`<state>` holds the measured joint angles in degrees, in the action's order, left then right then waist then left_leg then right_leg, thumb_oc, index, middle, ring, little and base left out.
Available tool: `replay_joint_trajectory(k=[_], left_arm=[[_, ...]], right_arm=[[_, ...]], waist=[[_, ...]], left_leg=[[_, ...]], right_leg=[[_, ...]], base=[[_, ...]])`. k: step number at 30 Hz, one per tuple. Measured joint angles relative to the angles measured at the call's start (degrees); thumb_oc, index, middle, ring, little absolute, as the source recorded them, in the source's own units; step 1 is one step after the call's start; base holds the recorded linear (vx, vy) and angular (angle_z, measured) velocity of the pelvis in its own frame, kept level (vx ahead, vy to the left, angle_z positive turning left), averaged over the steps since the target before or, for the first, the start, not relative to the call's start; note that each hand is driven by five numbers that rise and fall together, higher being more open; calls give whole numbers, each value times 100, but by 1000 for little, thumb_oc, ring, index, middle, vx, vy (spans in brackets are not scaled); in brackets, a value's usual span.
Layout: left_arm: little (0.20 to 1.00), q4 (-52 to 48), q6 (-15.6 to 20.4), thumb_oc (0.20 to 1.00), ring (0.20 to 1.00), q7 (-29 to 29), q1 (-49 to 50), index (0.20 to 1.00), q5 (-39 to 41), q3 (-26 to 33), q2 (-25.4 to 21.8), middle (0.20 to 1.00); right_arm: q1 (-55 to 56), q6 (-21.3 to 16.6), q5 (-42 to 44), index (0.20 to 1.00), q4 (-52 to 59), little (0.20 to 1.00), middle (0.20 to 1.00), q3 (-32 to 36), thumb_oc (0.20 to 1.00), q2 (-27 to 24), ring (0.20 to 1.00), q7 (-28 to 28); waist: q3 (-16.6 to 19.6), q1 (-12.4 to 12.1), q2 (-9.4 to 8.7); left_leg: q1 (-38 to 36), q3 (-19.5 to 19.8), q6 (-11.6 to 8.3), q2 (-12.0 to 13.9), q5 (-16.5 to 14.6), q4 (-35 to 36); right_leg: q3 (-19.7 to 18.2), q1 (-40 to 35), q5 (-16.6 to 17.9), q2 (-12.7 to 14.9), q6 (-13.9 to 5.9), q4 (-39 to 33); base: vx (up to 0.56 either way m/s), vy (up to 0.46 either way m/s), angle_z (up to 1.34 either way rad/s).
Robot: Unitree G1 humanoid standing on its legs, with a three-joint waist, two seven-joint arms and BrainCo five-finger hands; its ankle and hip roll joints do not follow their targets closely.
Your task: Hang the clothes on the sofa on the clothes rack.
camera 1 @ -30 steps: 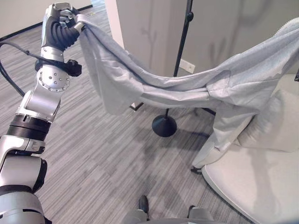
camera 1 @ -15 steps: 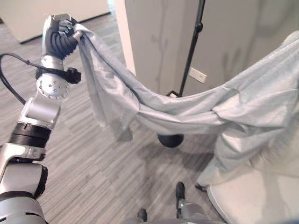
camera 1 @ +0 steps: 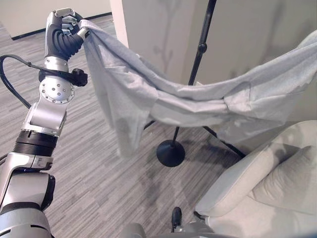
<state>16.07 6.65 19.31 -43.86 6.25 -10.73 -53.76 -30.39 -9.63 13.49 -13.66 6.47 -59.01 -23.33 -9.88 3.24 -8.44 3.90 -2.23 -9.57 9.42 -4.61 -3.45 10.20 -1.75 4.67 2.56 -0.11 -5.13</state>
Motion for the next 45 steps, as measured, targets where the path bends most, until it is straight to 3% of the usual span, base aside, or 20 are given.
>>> replay_joint_trajectory(k=[1, 2, 3, 4, 6, 9, 11, 16, 17, 22, 27, 36, 42, 45], left_arm=[[200, 6, 3, 200, 200, -5, 8, 200, -2, -78, -75, 200], [200, 9, -9, 200, 200, -2, 78, 200, 0, -72, -83, 200], [200, -10, -33, 200, 200, 7, 129, 200, 1, -75, -66, 200], [200, -78, -30, 200, 200, 8, 129, 200, -1, -57, -47, 200], [200, -275, 1, 200, 200, 28, 131, 200, -15, -42, 9, 200], [200, -314, 40, 200, 200, 18, 130, 200, -18, 77, -116, 200], [200, -493, 77, 200, 200, 11, 303, 200, -18, 366, -129, 200], [200, -578, 84, 200, 200, -66, 582, 200, -16, 643, -258, 200], [200, -929, 158, 200, 200, -117, 994, 200, -13, 1082, -290, 200], [200, -1615, 427, 200, 200, -268, 1655, 200, 235, 1711, -345, 200], [200, -1732, 698, 200, 200, -260, 1761, 200, 639, 1998, -342, 200], [200, -2300, 980, 200, 200, -255, 2540, 200, 1546, 2950, 11, 200], [200, -2273, 1085, 200, 200, -80, 2372, 200, 1559, 2863, -52, 200], [200, -1872, 1093, 200, 200, 107, 1442, 200, 1557, 1919, -312, 200]], right_arm=[[31, 4, 1, 200, -107, 200, 200, 93, 200, -19, 200, -14], [93, 42, 5, 200, -248, 200, 200, 140, 200, -163, 200, -1], [190, 43, 11, 200, -246, 200, 200, 301, 200, -145, 200, 19], [380, 34, 26, 200, -96, 200, 200, 485, 200, -51, 200, 21], [767, -47, 23, 200, 302, 200, 200, 893, 200, 409, 200, 13], [984, -68, 3, 200, 321, 200, 200, 895, 200, 412, 200, 32], [1138, -70, -11, 200, 452, 200, 200, 897, 200, 451, 200, 53], [1168, -72, -161, 200, 594, 200, 200, 898, 200, 524, 200, 196], [1207, -81, -170, 200, 805, 200, 200, 954, 200, 559, 200, 310], [1429, -135, -377, 200, 1413, 200, 200, 1349, 200, 525, 200, 455], [1654, -254, -789, 200, 1957, 200, 200, 1732, 200, 440, 200, 487], [2009, -644, -773, 200, 2816, 200, 200, 2593, 200, 598, 200, 451], [1905, -739, -785, 200, 2661, 200, 200, 2537, 200, 662, 200, 116], [1430, -661, -856, 200, 1913, 200, 200, 1991, 200, 261, 200, -225]], waist=[[-19, -30, 43], [-30, -62, 223], [-17, -94, 397], [1, -79, 532], [45, -4, 553], [139, 135, 561], [163, 120, 537], [163, 44, 533], [161, 36, 531], [169, -21, 517], [307, -7, 587], [603, 34, 586], [679, 40, 531], [746, 42, 519]], left_leg=[[-30, 84, 2, -6, 203, 530], [27, 178, 80, 6, 395, 902], [-8, 165, 154, 23, 510, 901], [-57, 146, 259, -20, 843, 830], [-113, -28, 439, -304, 980, 757], [-283, -397, 762, -825, 1105, 846], [-362, -583, 914, -970, 1068, 843], [-427, -649, 908, -916, 1059, 845], [-488, -736, 882, -872, 1035, 847], [-613, -809, 789, -853, 873, 852], [-612, -784, 797, -826, 869, 887], [-609, -745, 839, -820, 908, 850], [-621, -713, 838, -820, 908, 854], [-613, -701, 797, -821, 901, 886]], right_leg=[[-45, 10, -9, -3, -70, -20], [-84, -30, -26, -49, -129, -27], [-173, -95, -94, -86, -136, -32], [-227, -129, -114, -63, -202, -34], [-240, -209, -178, 261, -337, -11], [-369, -187, -25, 819, -788, -2], [-329, -160, 77, 953, -942, 1], [-365, -159, 92, 910, -968, 2], [-398, -177, 89, 871, -972, 1], [-478, -222, -68, 861, -970, -1], [-479, -237, -89, 841, -955, -2], [-450, -257, -96, 820, -934, -1], [-420, -290, -104, 823, -928, -2], [-401, -294, -103, 826, -927, -2]], base=[[94, 137, -33], [86, 221, -38], [81, 206, -45], [104, 269, -40], [58, 175, -42], [26, 153, -45], [-16, 114, -31], [13, 37, -14], [33, 9, -25], [51, -1, -16], [46, -15, 2], [42, -6, 2], [12, -6, 3], [6, -12, 3]])
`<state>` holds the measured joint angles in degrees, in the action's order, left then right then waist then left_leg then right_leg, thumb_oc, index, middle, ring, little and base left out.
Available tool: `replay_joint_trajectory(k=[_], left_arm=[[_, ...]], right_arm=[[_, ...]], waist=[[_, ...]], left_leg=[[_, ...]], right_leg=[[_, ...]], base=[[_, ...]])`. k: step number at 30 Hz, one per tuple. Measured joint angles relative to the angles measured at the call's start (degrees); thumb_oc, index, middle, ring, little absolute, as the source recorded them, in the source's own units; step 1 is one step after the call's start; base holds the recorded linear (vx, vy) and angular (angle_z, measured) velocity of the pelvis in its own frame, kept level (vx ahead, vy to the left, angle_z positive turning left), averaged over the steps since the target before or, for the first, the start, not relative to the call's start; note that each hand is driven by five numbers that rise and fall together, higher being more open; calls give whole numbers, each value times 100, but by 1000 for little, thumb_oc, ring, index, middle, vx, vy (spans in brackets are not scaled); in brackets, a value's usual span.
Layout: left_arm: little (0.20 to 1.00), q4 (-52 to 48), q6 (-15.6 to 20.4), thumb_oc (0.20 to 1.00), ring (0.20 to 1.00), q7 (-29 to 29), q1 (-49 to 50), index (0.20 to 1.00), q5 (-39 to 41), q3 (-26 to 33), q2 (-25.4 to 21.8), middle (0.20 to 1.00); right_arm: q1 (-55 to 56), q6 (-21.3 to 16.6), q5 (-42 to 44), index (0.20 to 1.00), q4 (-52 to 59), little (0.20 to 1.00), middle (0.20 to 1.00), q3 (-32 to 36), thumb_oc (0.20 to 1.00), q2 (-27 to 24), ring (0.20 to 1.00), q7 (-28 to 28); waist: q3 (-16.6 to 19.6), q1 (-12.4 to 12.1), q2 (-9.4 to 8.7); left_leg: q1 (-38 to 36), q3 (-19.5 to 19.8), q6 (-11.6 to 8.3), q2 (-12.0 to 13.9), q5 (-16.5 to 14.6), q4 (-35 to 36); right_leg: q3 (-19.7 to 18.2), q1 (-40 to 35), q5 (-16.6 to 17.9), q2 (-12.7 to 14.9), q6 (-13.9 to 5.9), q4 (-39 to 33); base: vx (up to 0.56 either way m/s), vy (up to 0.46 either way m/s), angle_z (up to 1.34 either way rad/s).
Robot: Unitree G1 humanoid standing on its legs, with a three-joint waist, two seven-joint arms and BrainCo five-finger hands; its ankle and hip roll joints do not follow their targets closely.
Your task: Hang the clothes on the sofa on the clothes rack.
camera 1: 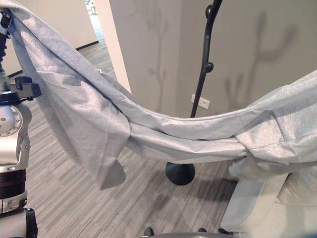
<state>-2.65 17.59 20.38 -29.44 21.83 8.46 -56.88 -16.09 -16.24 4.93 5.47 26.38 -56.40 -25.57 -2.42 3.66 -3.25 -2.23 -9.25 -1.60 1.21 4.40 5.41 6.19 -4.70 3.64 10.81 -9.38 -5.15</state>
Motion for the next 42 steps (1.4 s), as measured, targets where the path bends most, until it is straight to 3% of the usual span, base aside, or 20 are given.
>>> replay_joint_trajectory(k=[1, 2, 3, 6, 7, 8, 9, 12, 16, 21, 24, 27, 30, 35, 42], left_arm=[[200, 170, 5, 200, 200, 23, -565, 200, -29, -547, -218, 200], [200, 711, -4, 200, 200, 76, -1582, 200, -48, -1509, -429, 200], [200, 1012, -17, 200, 200, 102, -2145, 200, -48, -1987, -505, 200], [200, 1576, -30, 200, 200, 225, -3269, 200, -46, -2836, -527, 200], [200, 1981, -7, 200, 200, 320, -3783, 200, -43, -3332, -530, 200], [200, 2963, -138, 200, 200, 346, -5054, 200, -38, -4414, -416, 200], [200, 3531, -204, 200, 200, 458, -5599, 200, 58, -4641, -283, 200], [200, 4681, -279, 200, 200, 479, -6224, 200, 472, -5078, -160, 200], [200, 5543, -549, 200, 200, 487, -6337, 200, 756, -5149, -1, 200], [200, 6042, -862, 200, 200, 389, -6183, 200, 567, -5366, 261, 200], [200, 6625, -1055, 200, 200, 283, -5831, 200, 169, -5360, 781, 200], [200, 6857, -1187, 200, 200, 142, -5647, 200, 169, -5351, 1132, 200], [200, 7061, -1251, 200, 200, -8, -5591, 200, 166, -5360, 1430, 200], [200, 7069, -1303, 200, 200, -58, -5605, 200, 46, -5332, 1288, 200], [200, 6988, -1295, 200, 200, -53, -5842, 200, 50, -5280, 1065, 200]], right_arm=[[-308, 87, -49, 200, -318, 200, 200, -336, 200, -283, 200, -50], [-798, 165, -107, 200, -921, 200, 200, -877, 200, -747, 200, -203], [-1097, 291, -165, 200, -1265, 200, 200, -1217, 200, -1092, 200, -263], [-2123, 552, -203, 200, -2085, 200, 200, -2025, 200, -1630, 200, -433], [-2698, 604, -198, 200, -2649, 200, 200, -2576, 200, -1751, 200, -563], [-4223, 935, -139, 200, -3832, 200, 200, -4014, 200, -2010, 200, -590], [-5327, 1162, -34, 200, -4397, 200, 200, -4764, 200, -2064, 200, -686], [-7279, 1373, 295, 200, -5662, 200, 200, -6525, 200, -1864, 200, -749], [-7974, 1615, 452, 200, -6663, 200, 200, -7368, 200, -1581, 200, -582], [-7768, 1906, 398, 200, -7317, 200, 200, -7577, 200, -866, 200, -115], [-7079, 2025, 116, 200, -7899, 200, 200, -7530, 200, -149, 200, 160], [-6881, 2096, 60, 200, -8021, 200, 200, -7518, 200, 141, 200, 354], [-6727, 2078, 53, 200, -8064, 200, 200, -7498, 200, 527, 200, 493], [-6724, 2001, 89, 200, -7649, 200, 200, -7277, 200, 748, 200, 523], [-6802, 1898, 425, 200, -7604, 200, 200, -7296, 200, 494, 200, 481]], waist=[[11, 15, 3], [25, 16, 11], [32, 26, 25], [65, 58, 61], [73, 86, 51], [95, 97, 42], [112, 144, 74], [136, 210, 112], [144, 226, 101], [235, 240, 141], [314, 216, 178], [151, 202, 253], [-237, 219, 247], [-739, 236, 265], [-796, 218, 232]], left_leg=[[4, -3, -7, 4, 4, 0], [2, -3, -6, 6, 5, 0], [11, -3, -13, 6, 10, -2], [4, -1, -49, 23, 35, -17], [5, -4, -50, 35, 43, -45], [103, -8, -71, 64, 70, -40], [149, -7, -46, 90, 103, -41], [195, -31, -46, 141, 106, -41], [239, -37, -48, 156, 107, -40], [536, -57, -38, 159, 144, -40], [894, -52, -39, 178, 224, -42], [1256, -16, -14, 144, 360, -44], [1500, -6, -23, 171, 450, -43], [1746, -73, -8, 175, 499, -43], [1622, -29, -10, 172, 498, -42]], right_leg=[[2, 14, -1, 5, -1, -25], [10, 13, 1, -1, -3, -29], [14, 20, 3, 0, -7, -28], [23, 16, 4, -19, 0, -25], [33, 56, 19, -32, 16, 9], [32, 113, 21, -39, 13, 2], [39, 163, 50, -80, 27, 3], [28, 220, 29, -126, 39, 3], [29, 265, 21, -140, 54, 3], [-16, 600, 64, -148, 109, 8], [-54, 1010, 79, -175, 121, 125], [-55, 1335, 226, -177, 131, 100], [-59, 1585, 303, -192, 139, 105], [-107, 1825, 427, -193, 151, 12], [-55, 1688, 427, -186, 153, 12]], base=[[35, -40, -1], [30, -33, -2], [0, 0, 0], [-4, -13, 0], [39, -33, -4], [108, -25, -3], [66, -33, -4], [56, -16, -4], [0, 0, 0], [-106, -18, -3], [-172, -8, -1], [-136, -10, 6], [-79, -9, -1], [5, -4, -6], [41, -1, 1]])
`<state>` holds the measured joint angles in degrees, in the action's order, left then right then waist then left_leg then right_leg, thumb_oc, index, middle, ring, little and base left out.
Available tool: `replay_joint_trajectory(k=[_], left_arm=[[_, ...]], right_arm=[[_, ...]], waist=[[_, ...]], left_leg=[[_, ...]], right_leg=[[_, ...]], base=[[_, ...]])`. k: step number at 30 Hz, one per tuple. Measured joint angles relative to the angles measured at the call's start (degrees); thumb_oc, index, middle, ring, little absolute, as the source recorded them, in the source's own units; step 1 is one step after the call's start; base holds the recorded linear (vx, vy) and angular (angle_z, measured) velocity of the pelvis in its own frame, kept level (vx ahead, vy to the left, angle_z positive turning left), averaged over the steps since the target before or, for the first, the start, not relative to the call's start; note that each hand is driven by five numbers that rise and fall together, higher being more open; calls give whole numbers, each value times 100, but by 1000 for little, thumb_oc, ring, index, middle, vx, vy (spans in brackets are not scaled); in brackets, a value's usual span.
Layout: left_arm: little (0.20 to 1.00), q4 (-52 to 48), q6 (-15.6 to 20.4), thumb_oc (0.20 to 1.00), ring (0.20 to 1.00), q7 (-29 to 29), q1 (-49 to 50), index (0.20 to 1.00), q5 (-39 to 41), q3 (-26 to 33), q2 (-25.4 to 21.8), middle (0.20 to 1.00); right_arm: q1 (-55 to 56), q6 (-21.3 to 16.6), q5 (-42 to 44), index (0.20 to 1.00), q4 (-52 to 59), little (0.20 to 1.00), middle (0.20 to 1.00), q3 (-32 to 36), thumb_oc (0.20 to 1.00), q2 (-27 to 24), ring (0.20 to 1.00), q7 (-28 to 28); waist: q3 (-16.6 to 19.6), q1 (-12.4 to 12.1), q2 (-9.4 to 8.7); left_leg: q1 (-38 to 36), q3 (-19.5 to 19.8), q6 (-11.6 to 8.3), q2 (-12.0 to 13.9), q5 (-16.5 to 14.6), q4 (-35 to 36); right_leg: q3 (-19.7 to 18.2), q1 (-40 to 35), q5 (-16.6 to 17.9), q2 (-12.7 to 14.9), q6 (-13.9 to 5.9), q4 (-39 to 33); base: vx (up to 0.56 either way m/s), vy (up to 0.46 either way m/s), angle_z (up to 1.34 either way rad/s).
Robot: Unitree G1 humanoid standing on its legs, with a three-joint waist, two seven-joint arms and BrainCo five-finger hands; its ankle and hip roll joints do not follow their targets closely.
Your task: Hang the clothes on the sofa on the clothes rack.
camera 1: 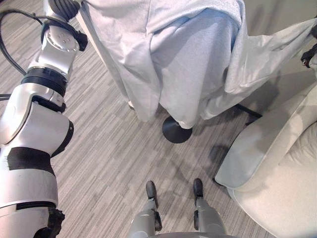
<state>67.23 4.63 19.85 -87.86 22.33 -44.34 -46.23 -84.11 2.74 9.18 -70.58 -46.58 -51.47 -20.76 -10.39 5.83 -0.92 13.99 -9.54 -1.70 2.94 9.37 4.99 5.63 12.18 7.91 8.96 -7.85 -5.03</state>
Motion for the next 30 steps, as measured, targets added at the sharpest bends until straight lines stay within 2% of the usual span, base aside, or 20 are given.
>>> replay_joint_trajectory(k=[5, 6, 7, 11, 15, 18, 21, 22, 23, 24, 26, 30], left_arm=[[200, -609, 97, 200, 200, 36, 419, 200, -1, 576, -124, 200], [200, -814, 145, 200, 200, 51, 754, 200, -8, 812, -85, 200], [200, -1032, 179, 200, 200, 65, 1271, 200, -50, 948, -20, 200], [200, -1335, 143, 200, 200, 48, 2353, 200, -107, 1065, 288, 200], [200, -1689, 118, 200, 200, 41, 2877, 200, -229, 1122, 531, 200], [200, -2130, 129, 200, 200, 60, 3329, 200, -365, 1331, 952, 200], [200, -2345, 130, 200, 200, 56, 3381, 200, -366, 1330, 1282, 200], [200, -2354, 131, 200, 200, 61, 3384, 200, -363, 1337, 1371, 200], [784, -2374, 130, 784, 784, 64, 3392, 784, -361, 1343, 1460, 784], [1000, -2432, 133, 1000, 1000, 64, 3395, 1000, -352, 1355, 1498, 1000], [1000, -2513, 156, 1000, 1000, 67, 3415, 1000, -319, 1606, 1667, 1000], [1000, -2558, 163, 1000, 1000, 58, 3402, 1000, -318, 1659, 1666, 1000]], right_arm=[[423, -267, 0, 200, 924, 200, 200, 274, 200, -21, 200, -8], [811, -341, 3, 200, 1113, 200, 200, 748, 200, 138, 200, -44], [1405, -425, 48, 200, 1352, 200, 200, 1090, 200, 372, 200, -83], [2733, -458, 99, 200, 1750, 200, 200, 1399, 200, 968, 200, -74], [3507, -491, 96, 200, 2062, 200, 200, 1790, 200, 1196, 200, -76], [4086, -515, 99, 200, 2360, 200, 200, 2184, 200, 1436, 200, -144], [4120, -559, 100, 200, 2394, 200, 200, 2286, 200, 1610, 200, -164], [4124, -570, 101, 733, 2396, 733, 733, 2300, 733, 1619, 733, -179], [4127, -574, 102, 1000, 2396, 1000, 1000, 2333, 1000, 1634, 1000, -219], [4140, -591, 102, 1000, 2426, 1000, 1000, 2458, 1000, 1665, 1000, -231], [4272, -636, 107, 1000, 2653, 1000, 1000, 2747, 1000, 1726, 1000, -286], [4270, -704, 104, 1000, 2666, 1000, 1000, 2745, 1000, 1722, 1000, -287]], waist=[[-36, 15, -41], [-46, 4, -36], [-46, 15, -43], [-120, 5, -34], [-171, -3, -9], [-202, -18, -3], [-431, -5, -14], [-452, 0, -12], [-485, -1, -12], [-488, 12, -17], [-537, 8, -26], [-537, 24, -26]], left_leg=[[-180, 17, -20, 6, -15, 1], [-203, 35, -81, 20, -63, 2], [-221, 68, -91, 26, -80, 3], [-201, 89, -119, 41, -104, 4], [-112, 96, -106, 42, -88, 4], [-136, 107, -69, 36, -61, 4], [-170, 101, -67, 17, -59, 2], [-189, 101, -67, 18, -59, 2], [-239, 106, -67, 21, -59, 2], [-250, 104, -67, 23, -60, 3], [-324, 107, -67, 26, -60, 4], [-356, 108, -69, 54, -63, 5]], right_leg=[[-7, -156, -17, -22, 15, -1], [-12, -168, -36, -44, 18, -1], [-12, -188, -62, -49, 31, -2], [-27, -151, -73, -46, 13, -4], [-25, -69, -75, -43, -28, -4], [-15, -101, -29, -43, 28, -3], [-14, -131, -22, -44, 29, -3], [-12, -153, -21, -44, 29, -3], [-7, -207, -22, -45, 29, -4], [-7, -214, -23, -47, 28, -4], [0, -293, -23, -48, 28, -5], [-7, -318, -24, -52, 27, -6]], base=[[2, 3, -5], [0, 0, 0], [-29, 16, -3], [-7, 4, -2], [0, 0, 0], [0, 0, 0], [0, 0, 0], [0, 0, 0], [0, 0, 0], [0, 0, 0], [0, 0, 0], [-1, -2, -1]])
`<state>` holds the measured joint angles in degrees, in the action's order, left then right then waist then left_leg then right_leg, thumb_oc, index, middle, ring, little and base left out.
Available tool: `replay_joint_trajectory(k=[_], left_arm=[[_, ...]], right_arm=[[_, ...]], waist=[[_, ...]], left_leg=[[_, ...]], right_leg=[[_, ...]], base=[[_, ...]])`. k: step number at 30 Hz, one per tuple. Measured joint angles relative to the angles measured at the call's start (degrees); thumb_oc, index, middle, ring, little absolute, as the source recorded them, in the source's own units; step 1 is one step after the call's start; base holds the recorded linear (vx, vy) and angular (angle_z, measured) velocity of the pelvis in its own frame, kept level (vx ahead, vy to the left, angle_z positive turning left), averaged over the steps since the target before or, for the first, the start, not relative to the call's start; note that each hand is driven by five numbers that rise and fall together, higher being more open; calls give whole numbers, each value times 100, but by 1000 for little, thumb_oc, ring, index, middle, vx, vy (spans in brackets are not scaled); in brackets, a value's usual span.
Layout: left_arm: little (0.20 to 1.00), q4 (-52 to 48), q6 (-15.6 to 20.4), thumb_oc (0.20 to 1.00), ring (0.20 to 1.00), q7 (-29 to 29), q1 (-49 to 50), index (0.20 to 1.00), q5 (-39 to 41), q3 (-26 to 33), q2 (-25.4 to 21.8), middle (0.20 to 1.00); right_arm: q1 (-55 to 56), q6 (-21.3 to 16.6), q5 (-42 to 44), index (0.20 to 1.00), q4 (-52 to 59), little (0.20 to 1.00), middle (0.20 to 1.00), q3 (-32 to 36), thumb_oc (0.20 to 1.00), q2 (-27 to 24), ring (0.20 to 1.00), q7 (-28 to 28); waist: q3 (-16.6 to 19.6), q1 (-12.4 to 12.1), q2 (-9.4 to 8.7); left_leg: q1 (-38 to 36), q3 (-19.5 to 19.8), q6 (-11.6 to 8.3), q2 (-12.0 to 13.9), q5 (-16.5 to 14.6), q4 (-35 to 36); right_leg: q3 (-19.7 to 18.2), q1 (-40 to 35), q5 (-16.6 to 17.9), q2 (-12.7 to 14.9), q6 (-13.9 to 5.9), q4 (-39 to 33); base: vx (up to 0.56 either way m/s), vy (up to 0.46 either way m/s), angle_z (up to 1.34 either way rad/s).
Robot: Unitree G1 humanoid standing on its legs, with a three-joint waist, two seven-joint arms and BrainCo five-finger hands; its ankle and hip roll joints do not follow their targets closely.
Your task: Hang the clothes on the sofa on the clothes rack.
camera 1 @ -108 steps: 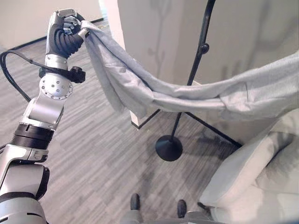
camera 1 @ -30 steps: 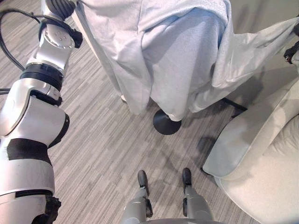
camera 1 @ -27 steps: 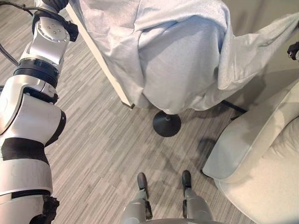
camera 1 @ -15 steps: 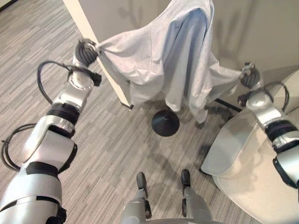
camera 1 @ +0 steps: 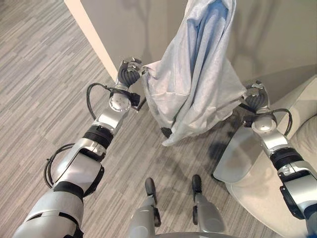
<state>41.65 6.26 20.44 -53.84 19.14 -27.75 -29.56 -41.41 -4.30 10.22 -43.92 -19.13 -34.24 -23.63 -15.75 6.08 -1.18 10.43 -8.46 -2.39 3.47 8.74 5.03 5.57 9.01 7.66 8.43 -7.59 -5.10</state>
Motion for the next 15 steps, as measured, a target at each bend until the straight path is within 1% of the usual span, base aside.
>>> replay_joint_trajectory(k=[2, 4, 8, 12, 14, 15], left_arm=[[1000, -8, 0, 1000, 1000, -17, 7, 1000, 0, 55, -3, 1000], [1000, -107, 9, 1000, 1000, -21, 52, 1000, 1, 150, -13, 1000], [1000, -266, 10, 1000, 1000, -31, 228, 1000, 2, 360, -28, 1000], [1000, -833, 13, 1000, 1000, -52, 942, 1000, 1, 712, -16, 1000], [1000, -905, 10, 1000, 1000, -58, 1127, 1000, 2, 837, -22, 1000], [1000, -1130, 15, 1000, 1000, -65, 1347, 1000, 2, 996, -22, 1000]], right_arm=[[19, 1, -1, 1000, 22, 1000, 1000, 19, 1000, 0, 1000, 1], [177, -26, -3, 1000, 261, 1000, 1000, 197, 1000, -8, 1000, -15], [377, -30, -12, 1000, 436, 1000, 1000, 277, 1000, -19, 1000, -58], [1183, -28, -85, 1000, 917, 1000, 1000, 626, 1000, 22, 1000, -18], [1364, -19, -154, 1000, 977, 1000, 1000, 739, 1000, 31, 1000, 28], [1544, -39, -191, 1000, 1122, 1000, 1000, 899, 1000, 71, 1000, 44]], waist=[[0, -2, 0], [0, -2, 1], [0, 17, 2], [1, 14, 4], [2, 10, 6], [3, 7, 7]], left_leg=[[-47, -1, -2, 7, -2, 1], [-68, 1, -11, 15, -9, 2], [-75, -2, -1, 16, -2, 1], [-268, -10, 14, 13, -40, 2], [-296, -11, 10, 15, -48, 2], [-318, -13, 10, 17, -48, 3]], right_leg=[[-5, -40, -3, -1, -3, -2], [-5, -64, -28, -3, -27, -4], [-8, -68, -12, -7, -1, -2], [-2, -268, -31, -6, -7, -4], [0, -292, -37, -6, -9, -4], [-1, -308, -38, -7, -9, -4]], base=[[1, -14, -4], [0, 0, 0], [10, -2, 0], [18, -2, 1], [40, -9, 0], [55, -12, 0]])
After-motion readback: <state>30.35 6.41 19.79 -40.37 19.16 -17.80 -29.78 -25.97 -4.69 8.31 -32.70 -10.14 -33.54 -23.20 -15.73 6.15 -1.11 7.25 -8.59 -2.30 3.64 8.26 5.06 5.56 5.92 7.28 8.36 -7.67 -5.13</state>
